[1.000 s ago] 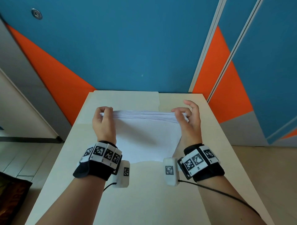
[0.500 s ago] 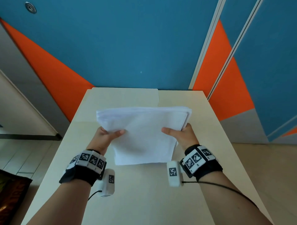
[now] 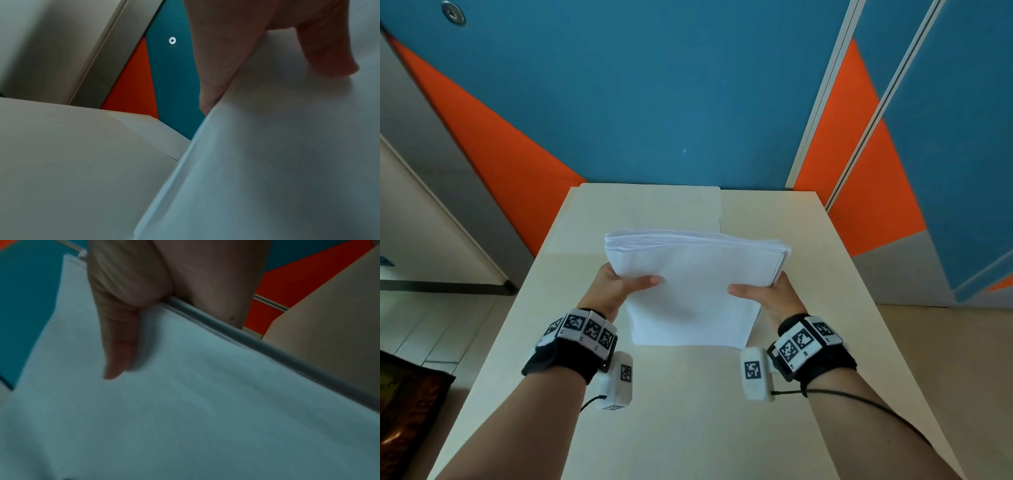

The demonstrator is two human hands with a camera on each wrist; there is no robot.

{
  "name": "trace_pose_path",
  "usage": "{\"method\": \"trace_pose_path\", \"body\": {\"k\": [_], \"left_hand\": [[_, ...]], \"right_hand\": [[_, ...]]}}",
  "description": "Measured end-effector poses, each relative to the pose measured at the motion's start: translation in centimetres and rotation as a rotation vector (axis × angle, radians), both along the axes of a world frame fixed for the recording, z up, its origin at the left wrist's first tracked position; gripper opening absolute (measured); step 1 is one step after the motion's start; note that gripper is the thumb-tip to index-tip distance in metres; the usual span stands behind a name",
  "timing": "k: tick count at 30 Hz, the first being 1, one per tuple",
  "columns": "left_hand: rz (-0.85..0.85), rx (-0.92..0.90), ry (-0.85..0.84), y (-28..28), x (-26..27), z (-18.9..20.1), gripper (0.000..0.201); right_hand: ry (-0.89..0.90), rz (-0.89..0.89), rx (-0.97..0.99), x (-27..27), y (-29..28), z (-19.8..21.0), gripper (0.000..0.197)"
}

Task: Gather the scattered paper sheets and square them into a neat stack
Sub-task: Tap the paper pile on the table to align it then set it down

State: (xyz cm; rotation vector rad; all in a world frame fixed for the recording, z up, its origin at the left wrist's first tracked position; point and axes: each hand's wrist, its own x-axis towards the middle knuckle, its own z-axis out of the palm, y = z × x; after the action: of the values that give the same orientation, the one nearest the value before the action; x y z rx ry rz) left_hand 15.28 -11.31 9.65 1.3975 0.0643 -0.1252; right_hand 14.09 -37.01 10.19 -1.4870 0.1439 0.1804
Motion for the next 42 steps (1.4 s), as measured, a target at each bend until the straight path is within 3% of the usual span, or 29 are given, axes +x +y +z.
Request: {"method": "trace_pose_path", "body": {"k": [3, 7, 9, 13, 14, 18, 21, 23, 25, 27, 29, 31, 33, 36, 37, 38, 40, 42], "left_hand": [[-0.037, 0.005, 0.006, 0.5, 0.4, -0.3, 0.064], [0.014, -0.015, 0.013, -0.8, 0.4, -0.5, 0.051], [0.034, -0.033, -0.027, -0.9, 0.5, 0.0, 0.048], [0.001, -0.015, -0.045, 0.1, 0.7, -0.6, 0.059], [0.014, -0.002, -0.024, 0.0, 0.7, -1.0, 0.057], [0.136, 0.019, -0.001, -0.7, 0.6, -1.6, 0.01], [0.222, -0.119, 0.036, 0.3, 0.7, -1.4, 0.013], [0.218, -0.247, 0.073, 1.2, 0.7, -1.9, 0.019], [0.172, -0.314, 0.119, 1.6, 0.5, -2.5, 0.035], [0.107, -0.354, 0.186, 1.2, 0.0, -2.6, 0.056], [0.053, -0.394, 0.248, 0.1, -0.5, -2.6, 0.054], [0.044, -0.448, 0.292, -0.3, -0.9, -3.0, 0.061], [0.101, -0.447, 0.251, 0.9, -1.1, -3.1, 0.071], [0.285, -0.271, 0.143, 5.1, -0.9, -3.0, 0.064], [0.259, -0.184, 0.113, 6.3, -0.9, -2.8, 0.072], [0.162, -0.112, 0.073, 6.9, -0.8, -2.6, 0.084], [-0.075, -0.026, 0.058, 6.6, -0.7, -2.0, 0.103], [-0.118, -0.018, 0.14, 5.6, -0.9, -1.8, 0.099]], "right_hand": [[0.042, 0.014, -0.028, 0.2, -0.5, -0.6, 0.034], [0.078, -0.141, -0.018, 0.2, 0.8, -1.1, 0.044], [0.029, -0.184, 0.04, 0.3, 1.0, -0.6, 0.032], [0.022, -0.016, -0.053, 0.2, 0.6, -0.6, 0.036], [0.046, 0.017, -0.096, 0.2, 0.6, -1.1, 0.037], [0.124, 0.043, -0.234, 0.1, 0.7, -2.1, 0.02], [0.148, 0.013, -0.318, -0.6, 0.0, -1.1, 0.023], [0.105, -0.031, -0.225, -0.9, -0.7, -0.9, 0.017], [0.08, -0.085, 0.051, -1.1, -1.0, -0.8, 0.011], [0.074, -0.12, 0.4, -1.0, -0.9, -1.1, 0.041], [0.093, -0.084, 0.551, -1.1, 0.0, -1.2, 0.063], [0.082, -0.071, 0.465, -1.2, 1.1, -1.1, 0.078], [0.029, -0.125, 0.322, -1.0, 1.3, -0.3, 0.079], [-0.059, -0.126, 0.108, -1.2, -0.2, 2.3, 0.038], [-0.069, -0.107, 0.051, -1.3, -0.7, 3.2, 0.019], [-0.081, -0.094, 0.002, -1.3, -1.1, 3.7, 0.017], [-0.07, -0.032, -0.078, -1.4, -1.4, 4.0, 0.023], [-0.015, 0.024, -0.125, -1.6, -1.1, 4.0, 0.025]]}}
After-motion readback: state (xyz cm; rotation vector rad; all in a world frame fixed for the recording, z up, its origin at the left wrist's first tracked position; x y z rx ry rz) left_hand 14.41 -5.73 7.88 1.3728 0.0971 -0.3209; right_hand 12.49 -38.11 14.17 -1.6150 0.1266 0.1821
